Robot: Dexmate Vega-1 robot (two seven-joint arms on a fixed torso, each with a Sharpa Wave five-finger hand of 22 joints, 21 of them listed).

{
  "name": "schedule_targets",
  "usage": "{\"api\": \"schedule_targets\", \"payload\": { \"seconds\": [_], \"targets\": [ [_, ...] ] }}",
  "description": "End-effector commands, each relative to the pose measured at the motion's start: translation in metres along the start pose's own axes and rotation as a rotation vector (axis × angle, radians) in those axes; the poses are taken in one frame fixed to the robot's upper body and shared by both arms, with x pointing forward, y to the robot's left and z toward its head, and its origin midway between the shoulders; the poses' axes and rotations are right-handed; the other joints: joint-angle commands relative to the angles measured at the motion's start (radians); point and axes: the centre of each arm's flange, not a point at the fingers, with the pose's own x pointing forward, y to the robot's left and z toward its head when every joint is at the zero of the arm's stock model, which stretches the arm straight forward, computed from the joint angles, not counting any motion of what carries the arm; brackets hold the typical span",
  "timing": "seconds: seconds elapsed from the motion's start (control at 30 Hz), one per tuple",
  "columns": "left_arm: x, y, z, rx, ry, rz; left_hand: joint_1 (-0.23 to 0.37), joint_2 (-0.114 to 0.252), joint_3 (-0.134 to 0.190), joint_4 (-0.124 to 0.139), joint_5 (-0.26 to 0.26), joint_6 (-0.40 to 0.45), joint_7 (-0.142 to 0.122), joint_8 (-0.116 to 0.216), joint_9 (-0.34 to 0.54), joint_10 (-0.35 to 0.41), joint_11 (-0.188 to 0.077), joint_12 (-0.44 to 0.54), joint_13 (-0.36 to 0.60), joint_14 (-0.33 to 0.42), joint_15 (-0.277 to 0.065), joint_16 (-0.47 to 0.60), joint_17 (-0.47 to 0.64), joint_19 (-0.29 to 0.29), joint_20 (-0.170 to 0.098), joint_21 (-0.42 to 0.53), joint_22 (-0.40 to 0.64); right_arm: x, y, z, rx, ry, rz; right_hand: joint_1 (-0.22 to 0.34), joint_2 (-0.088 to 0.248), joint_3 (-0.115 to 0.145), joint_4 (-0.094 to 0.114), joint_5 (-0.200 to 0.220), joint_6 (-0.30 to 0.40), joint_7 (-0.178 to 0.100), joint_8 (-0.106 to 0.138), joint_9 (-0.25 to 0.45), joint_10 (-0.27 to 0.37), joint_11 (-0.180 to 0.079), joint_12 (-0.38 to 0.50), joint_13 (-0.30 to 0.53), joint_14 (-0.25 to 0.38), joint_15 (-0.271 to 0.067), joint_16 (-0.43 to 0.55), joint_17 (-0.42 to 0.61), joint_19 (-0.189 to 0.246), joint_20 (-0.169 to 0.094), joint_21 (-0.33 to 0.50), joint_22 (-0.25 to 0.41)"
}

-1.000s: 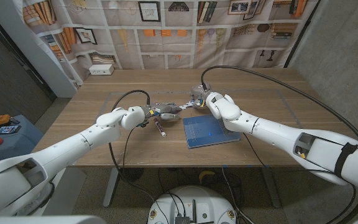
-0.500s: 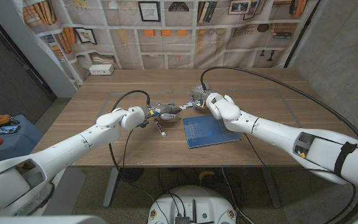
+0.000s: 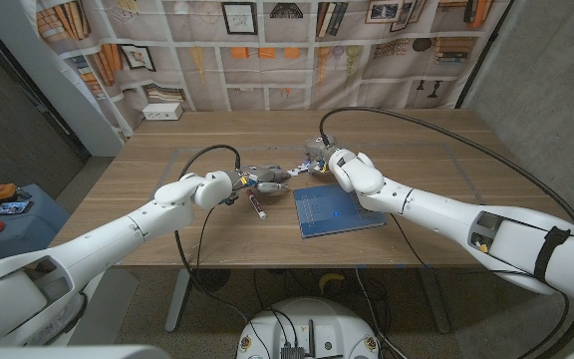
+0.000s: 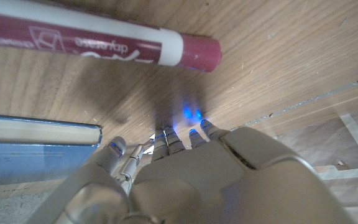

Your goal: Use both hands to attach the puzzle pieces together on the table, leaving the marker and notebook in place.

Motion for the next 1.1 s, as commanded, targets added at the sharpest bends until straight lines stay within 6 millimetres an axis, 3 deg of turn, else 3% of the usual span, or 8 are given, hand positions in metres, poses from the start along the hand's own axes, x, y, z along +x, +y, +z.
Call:
{"api": "schedule_targets", "payload": {
  "seconds": [0.03, 1.1],
  "targets": [
    [0.0013, -0.0005, 0.0005, -0.001, 0.0, -0.005, 0.012, 0.092, 0.007, -0.003, 0.003, 0.006, 0.006, 0.006, 0.006, 0.014, 0.001, 0.009, 0.006, -0.05, -0.051, -0.004, 0.003, -0.133, -0.041, 0.007, 0.002, -0.0078, -0.002, 0.0059, 0.01, 0.008, 0.003, 0.005, 0.005, 0.0, 0.001, -0.003, 0.002, 0.002, -0.001, 0.003, 0.011, 0.004, -0.002, 0.003, 0.008, -0.01, 0.005, 0.004, 0.008, 0.006, 0.005, 0.004],
    [-0.0007, -0.0034, -0.0007, -0.005, 0.007, -0.016, 0.019, 0.094, 0.019, -0.016, 0.002, 0.012, 0.012, 0.007, 0.006, 0.021, 0.005, 0.009, 0.006, -0.038, -0.049, -0.003, 0.002, -0.127, -0.038, 0.005, 0.002, -0.0043, -0.0008, 0.0087, 0.017, 0.025, 0.009, 0.001, 0.004, -0.005, 0.002, -0.006, 0.001, 0.002, -0.006, 0.002, 0.01, 0.008, -0.003, 0.004, 0.006, -0.005, 0.003, 0.007, 0.003, 0.014, 0.003, 0.004]
  ]
}}
